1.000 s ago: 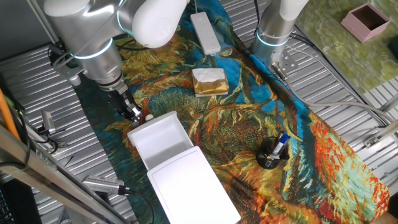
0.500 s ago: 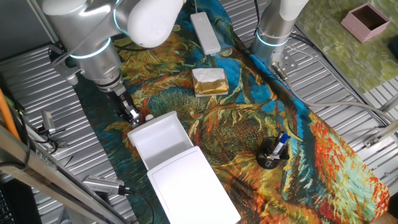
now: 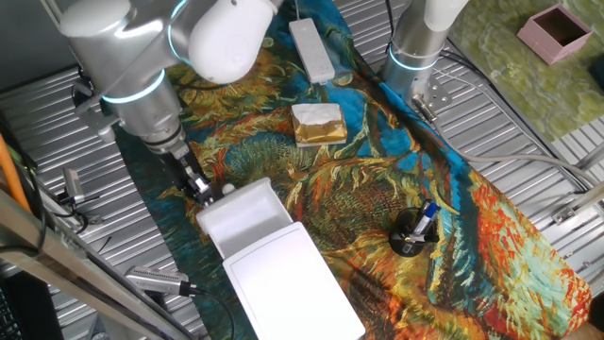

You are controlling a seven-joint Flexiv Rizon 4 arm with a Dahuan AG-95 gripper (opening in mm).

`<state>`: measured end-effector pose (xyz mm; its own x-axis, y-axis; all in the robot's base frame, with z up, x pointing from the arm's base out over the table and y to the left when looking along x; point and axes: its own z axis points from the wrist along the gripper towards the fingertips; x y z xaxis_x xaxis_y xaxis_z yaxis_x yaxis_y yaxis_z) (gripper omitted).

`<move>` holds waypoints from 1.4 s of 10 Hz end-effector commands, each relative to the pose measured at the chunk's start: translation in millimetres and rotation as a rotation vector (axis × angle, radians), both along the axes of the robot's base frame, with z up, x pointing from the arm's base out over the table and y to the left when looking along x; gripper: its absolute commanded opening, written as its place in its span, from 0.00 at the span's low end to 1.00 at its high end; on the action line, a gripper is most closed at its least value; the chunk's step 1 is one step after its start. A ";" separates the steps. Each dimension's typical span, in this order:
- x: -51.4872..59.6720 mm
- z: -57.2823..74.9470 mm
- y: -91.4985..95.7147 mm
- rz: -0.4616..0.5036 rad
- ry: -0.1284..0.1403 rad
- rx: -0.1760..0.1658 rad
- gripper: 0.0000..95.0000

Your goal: Use the gripper to push and close the drawer

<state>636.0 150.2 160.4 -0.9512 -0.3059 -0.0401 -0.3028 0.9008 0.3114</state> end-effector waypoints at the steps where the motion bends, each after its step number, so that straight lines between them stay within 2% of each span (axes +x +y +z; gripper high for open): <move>1: 0.5 -3.8 16.5 -0.019 0.002 0.013 0.60; 5: 5.0 -11.2 45.4 -0.051 0.006 0.026 0.60; 6: 5.3 -11.9 51.8 -0.066 0.011 0.026 0.80; 11: 9.0 -14.6 81.6 -0.117 0.020 0.043 0.80; 14: 9.2 -14.7 89.2 -0.132 0.021 0.041 0.80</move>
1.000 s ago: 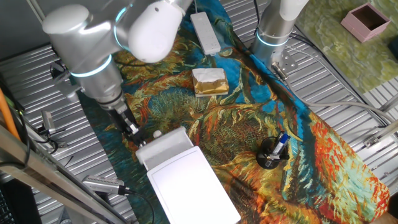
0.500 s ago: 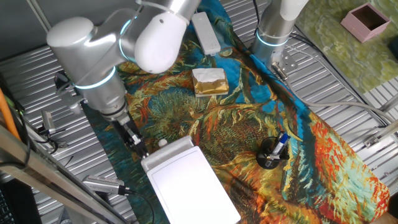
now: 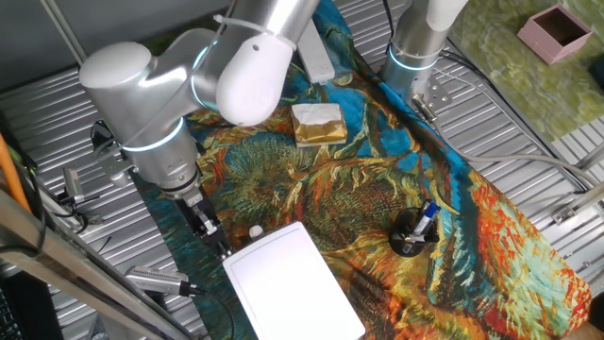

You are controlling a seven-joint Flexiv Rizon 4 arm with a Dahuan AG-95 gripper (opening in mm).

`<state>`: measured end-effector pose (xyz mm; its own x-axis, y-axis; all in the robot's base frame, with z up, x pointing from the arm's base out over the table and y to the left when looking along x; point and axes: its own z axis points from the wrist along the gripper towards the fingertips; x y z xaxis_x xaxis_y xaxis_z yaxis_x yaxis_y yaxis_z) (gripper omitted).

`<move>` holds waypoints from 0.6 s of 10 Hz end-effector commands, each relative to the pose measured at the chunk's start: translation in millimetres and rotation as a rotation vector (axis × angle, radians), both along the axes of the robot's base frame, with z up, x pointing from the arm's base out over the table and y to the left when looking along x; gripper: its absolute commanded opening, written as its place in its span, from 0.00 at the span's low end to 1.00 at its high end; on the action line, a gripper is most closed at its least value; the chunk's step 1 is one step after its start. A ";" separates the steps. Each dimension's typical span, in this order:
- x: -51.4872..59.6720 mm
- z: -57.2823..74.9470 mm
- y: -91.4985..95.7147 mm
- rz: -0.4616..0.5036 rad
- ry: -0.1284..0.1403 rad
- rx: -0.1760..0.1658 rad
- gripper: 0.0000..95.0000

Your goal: Use the gripper to push and close the drawer

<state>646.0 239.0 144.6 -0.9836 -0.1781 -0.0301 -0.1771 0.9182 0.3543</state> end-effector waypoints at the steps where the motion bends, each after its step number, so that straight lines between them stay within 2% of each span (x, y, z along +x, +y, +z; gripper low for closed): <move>1: -1.0 1.6 0.7 -0.001 0.000 -0.002 0.80; 2: -1.2 2.2 0.9 0.011 -0.006 -0.003 0.80; 3: -1.5 6.4 1.2 0.070 -0.021 -0.036 0.80; 4: -2.0 13.5 0.0 0.125 -0.039 -0.105 0.60; 5: -1.7 21.0 -3.6 0.152 -0.045 -0.139 0.60; 6: 1.4 32.5 -11.1 0.182 -0.051 -0.162 0.40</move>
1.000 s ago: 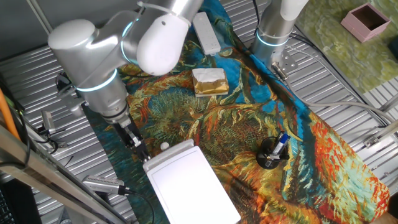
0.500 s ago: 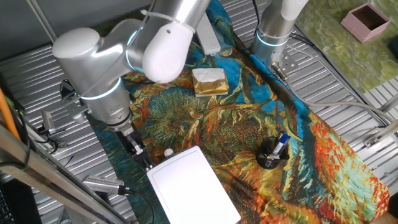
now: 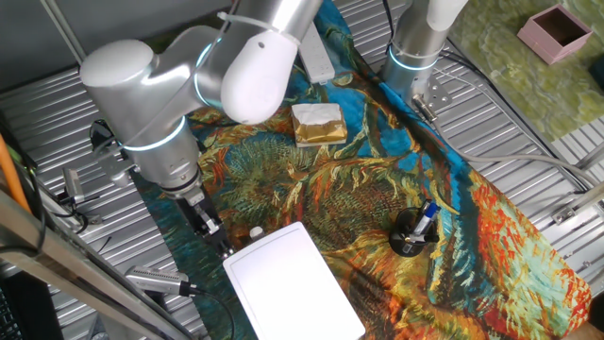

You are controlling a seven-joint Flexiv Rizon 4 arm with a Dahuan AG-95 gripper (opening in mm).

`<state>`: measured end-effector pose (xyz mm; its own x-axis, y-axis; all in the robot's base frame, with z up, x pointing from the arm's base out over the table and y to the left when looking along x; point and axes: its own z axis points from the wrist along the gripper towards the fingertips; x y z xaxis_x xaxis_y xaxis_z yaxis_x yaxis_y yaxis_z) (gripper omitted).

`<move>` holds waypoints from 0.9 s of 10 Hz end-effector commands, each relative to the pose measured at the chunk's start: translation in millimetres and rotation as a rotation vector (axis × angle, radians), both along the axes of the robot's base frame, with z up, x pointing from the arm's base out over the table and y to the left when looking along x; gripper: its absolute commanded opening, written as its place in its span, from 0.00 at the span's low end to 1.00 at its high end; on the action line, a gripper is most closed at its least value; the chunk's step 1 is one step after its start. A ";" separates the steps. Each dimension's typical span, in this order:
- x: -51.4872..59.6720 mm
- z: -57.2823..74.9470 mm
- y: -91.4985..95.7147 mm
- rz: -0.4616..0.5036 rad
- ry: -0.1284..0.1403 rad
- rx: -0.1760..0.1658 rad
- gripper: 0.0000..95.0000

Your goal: Use the gripper to push and close the drawer

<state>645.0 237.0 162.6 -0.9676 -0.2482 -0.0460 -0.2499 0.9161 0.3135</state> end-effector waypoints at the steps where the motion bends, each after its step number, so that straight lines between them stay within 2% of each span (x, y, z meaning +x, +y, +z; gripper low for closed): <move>1: 5.4 23.7 -16.4 0.130 -0.032 -0.151 0.20; 2: 8.3 36.3 -27.0 0.133 -0.030 -0.189 0.00; 3: 10.9 47.8 -39.7 0.162 -0.036 -0.218 0.00; 4: 12.6 51.5 -48.9 0.195 -0.046 -0.233 0.00; 5: 13.1 53.1 -61.3 0.242 -0.057 -0.237 0.00; 6: 12.8 52.6 -64.1 0.252 -0.059 -0.238 0.00; 8: 11.9 49.6 -72.2 0.261 -0.044 -0.275 0.00; 9: 11.9 49.6 -72.2 0.263 -0.044 -0.278 0.00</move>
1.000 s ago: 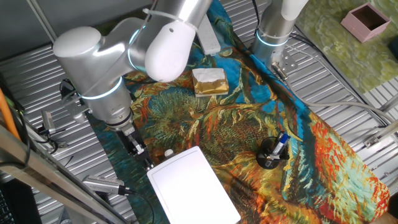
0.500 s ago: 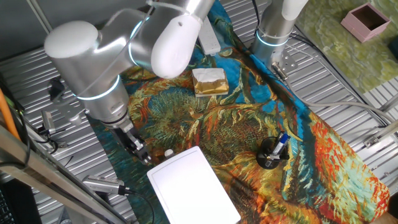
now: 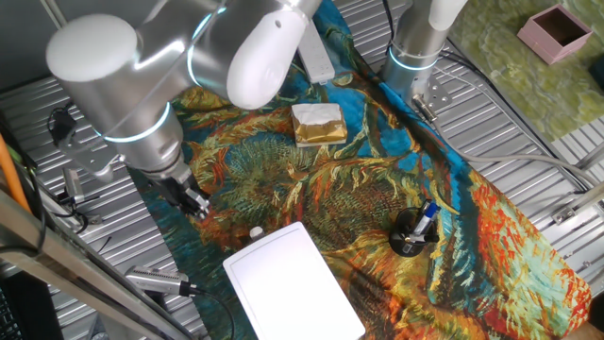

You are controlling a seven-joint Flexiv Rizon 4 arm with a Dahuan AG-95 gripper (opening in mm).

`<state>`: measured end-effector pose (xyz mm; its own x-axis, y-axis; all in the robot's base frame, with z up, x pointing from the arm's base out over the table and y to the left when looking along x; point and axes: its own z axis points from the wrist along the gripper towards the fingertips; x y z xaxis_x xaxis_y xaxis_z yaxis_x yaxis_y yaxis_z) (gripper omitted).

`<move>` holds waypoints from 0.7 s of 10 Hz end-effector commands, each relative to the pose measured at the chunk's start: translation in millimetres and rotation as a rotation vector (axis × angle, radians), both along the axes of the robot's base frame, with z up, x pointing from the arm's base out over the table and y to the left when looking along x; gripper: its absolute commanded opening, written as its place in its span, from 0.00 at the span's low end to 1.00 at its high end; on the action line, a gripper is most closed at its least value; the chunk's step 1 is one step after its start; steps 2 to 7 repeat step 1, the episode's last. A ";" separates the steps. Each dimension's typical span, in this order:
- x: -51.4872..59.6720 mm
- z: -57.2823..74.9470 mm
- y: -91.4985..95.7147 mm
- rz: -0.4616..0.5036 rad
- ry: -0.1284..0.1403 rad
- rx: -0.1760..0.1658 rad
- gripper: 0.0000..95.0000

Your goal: Use the gripper to push and close the drawer

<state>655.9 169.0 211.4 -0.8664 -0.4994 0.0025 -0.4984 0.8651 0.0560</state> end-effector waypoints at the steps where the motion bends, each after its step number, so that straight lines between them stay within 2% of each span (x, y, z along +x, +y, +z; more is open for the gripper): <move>1: 0.9 0.8 -4.2 -0.006 0.009 -0.014 0.00; 7: 0.9 0.8 -4.2 -0.006 0.009 -0.014 0.00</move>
